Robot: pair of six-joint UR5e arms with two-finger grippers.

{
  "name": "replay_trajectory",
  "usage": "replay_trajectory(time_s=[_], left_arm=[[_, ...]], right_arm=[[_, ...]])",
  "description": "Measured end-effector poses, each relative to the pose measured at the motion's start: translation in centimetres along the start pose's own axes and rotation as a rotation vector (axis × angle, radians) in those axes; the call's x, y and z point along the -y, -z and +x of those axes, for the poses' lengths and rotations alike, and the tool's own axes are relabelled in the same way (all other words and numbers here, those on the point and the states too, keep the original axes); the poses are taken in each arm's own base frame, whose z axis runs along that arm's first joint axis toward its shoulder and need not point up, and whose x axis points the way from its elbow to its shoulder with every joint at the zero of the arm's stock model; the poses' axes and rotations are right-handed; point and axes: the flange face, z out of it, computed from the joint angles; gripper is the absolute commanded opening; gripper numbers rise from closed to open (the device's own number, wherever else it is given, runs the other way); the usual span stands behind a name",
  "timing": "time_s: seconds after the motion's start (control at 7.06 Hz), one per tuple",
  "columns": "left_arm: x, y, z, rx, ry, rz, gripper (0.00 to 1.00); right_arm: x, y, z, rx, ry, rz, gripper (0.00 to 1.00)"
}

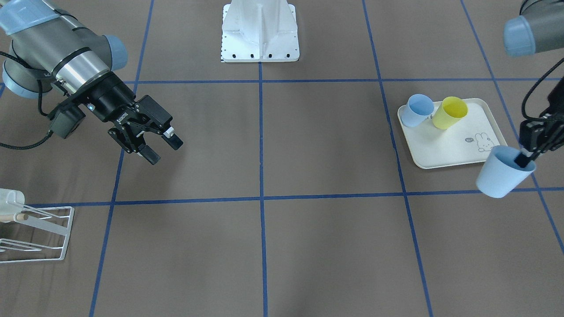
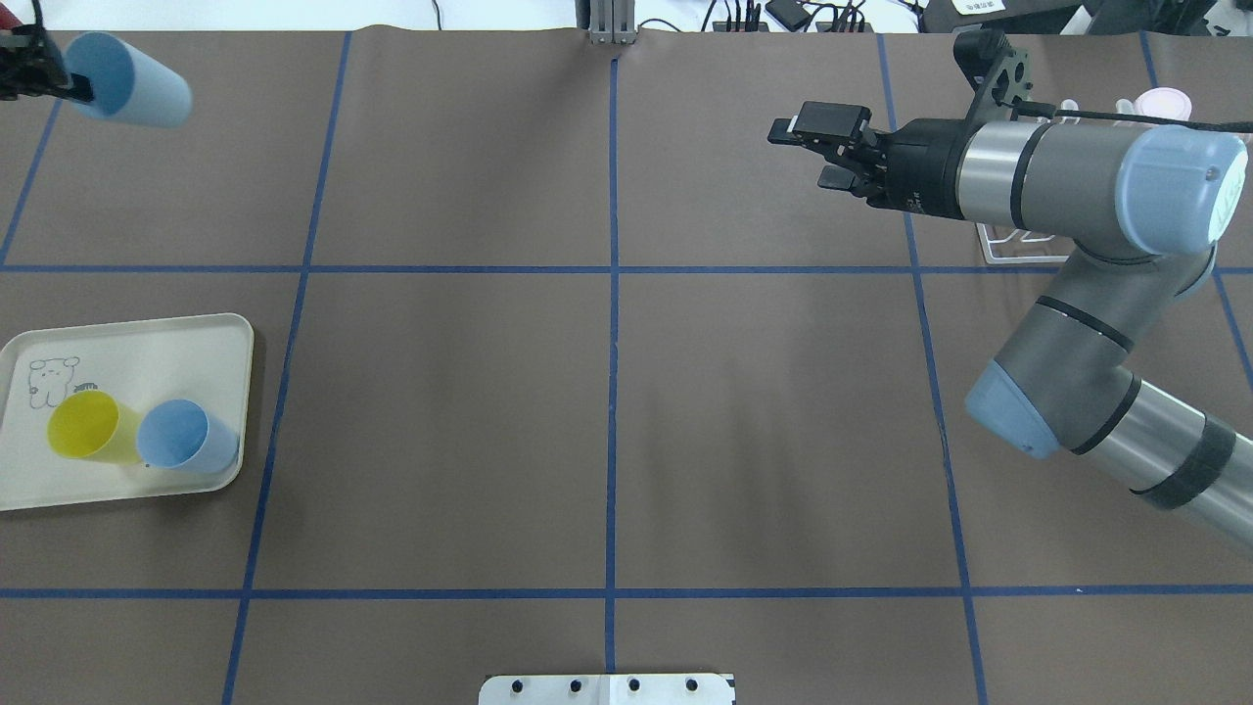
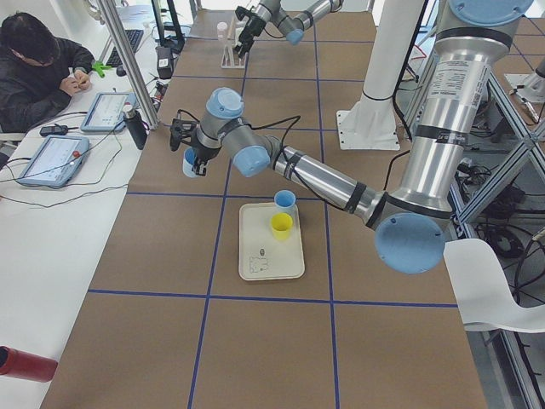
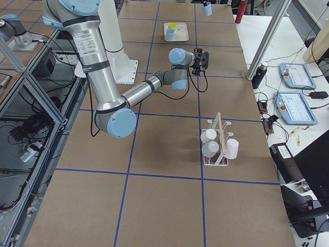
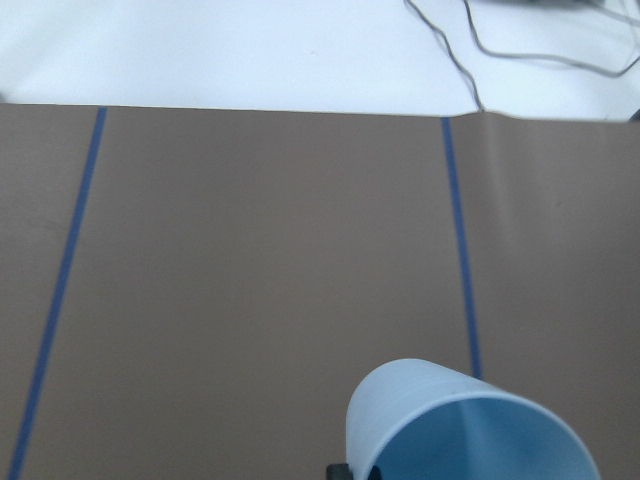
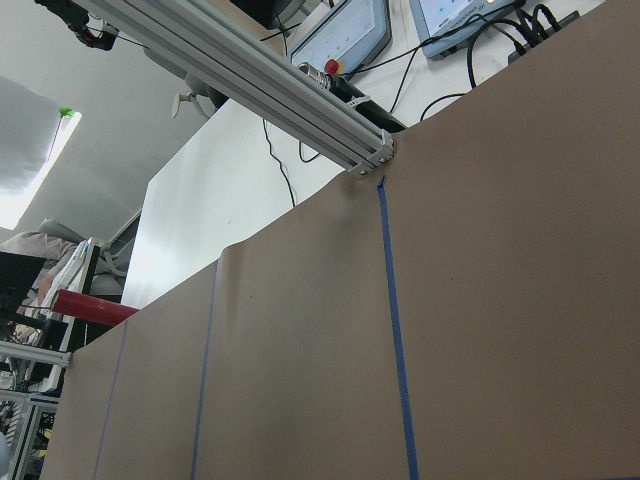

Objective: Transfer IKEA cup to right arm and place on rack

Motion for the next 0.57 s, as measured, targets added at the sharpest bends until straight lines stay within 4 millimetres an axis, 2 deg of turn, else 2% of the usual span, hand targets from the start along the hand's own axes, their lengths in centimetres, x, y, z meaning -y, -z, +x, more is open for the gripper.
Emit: replay_trajectory(time_s=[0.43, 0.57], left_arm=[[-5.7, -4.2, 11.8, -0.308, 0.350, -0.009, 0.00], [-8.2, -5.2, 14.9, -0.404, 0.443, -0.011, 0.00]], right_arm=[[0.0, -0.1, -0.5, 0.007, -0.027, 0.005, 1.00], [0.2, -0.3, -1.6, 0.027, -0.074, 0.017, 1.00]])
